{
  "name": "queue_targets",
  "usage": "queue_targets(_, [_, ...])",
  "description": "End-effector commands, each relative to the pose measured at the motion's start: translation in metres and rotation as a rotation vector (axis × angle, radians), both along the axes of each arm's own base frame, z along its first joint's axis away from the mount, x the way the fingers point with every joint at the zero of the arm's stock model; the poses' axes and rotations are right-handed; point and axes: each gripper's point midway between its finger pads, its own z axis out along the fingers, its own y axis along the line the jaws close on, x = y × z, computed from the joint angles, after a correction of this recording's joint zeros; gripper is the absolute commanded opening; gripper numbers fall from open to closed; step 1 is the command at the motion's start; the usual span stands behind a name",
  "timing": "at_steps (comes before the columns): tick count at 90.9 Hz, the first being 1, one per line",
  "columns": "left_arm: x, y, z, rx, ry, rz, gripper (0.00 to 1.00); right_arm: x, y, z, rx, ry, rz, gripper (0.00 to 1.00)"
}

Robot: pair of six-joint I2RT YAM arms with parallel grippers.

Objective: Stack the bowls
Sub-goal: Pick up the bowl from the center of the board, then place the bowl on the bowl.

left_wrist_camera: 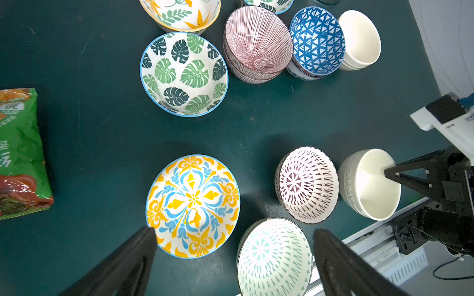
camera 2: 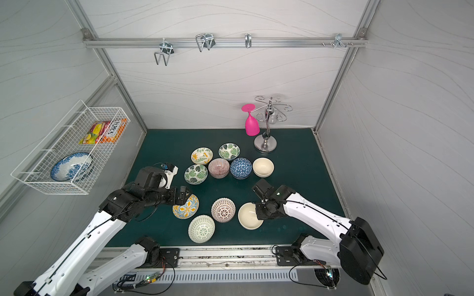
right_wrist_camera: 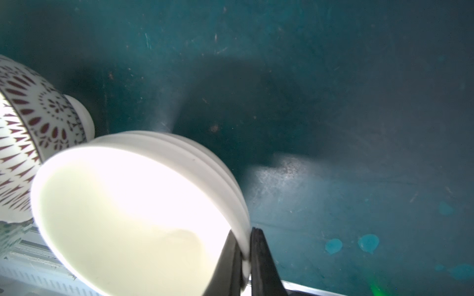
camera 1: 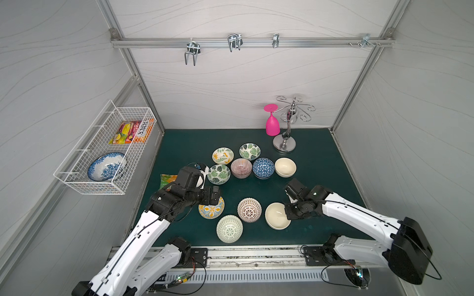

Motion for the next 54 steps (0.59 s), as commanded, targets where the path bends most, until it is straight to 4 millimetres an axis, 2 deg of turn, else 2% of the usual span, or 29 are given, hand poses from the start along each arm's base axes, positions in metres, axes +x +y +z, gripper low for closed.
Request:
queue_targets(1, [0.007, -0.004, 0.010, -0.011, -0.048, -0.014, 1.00, 0.010, -0.006, 0.020, 0.040, -0.024, -0.063, 0.01])
queue_targets(12, [0.006, -0.004, 0.010, -0.013, -0.047, -0.016, 1.00, 0.024, -0.017, 0.034, 0.062, -0.030, -0.127, 0.00])
queue_targets(30, [0.006, -0.005, 0.012, -0.021, -0.054, -0.019, 1.00, 0.060, -0.032, 0.065, 0.048, -0.081, -0.206, 0.00])
queue_targets(43, [0.005, -0.008, 0.013, -0.034, -0.057, -0.031, 1.00, 0.111, -0.044, 0.091, 0.104, -0.141, -0.307, 0.00])
queue_targets(54, [0.004, -0.009, 0.013, -0.041, -0.057, -0.041, 1.00, 0.150, -0.052, 0.099, 0.112, -0.159, -0.363, 0.00])
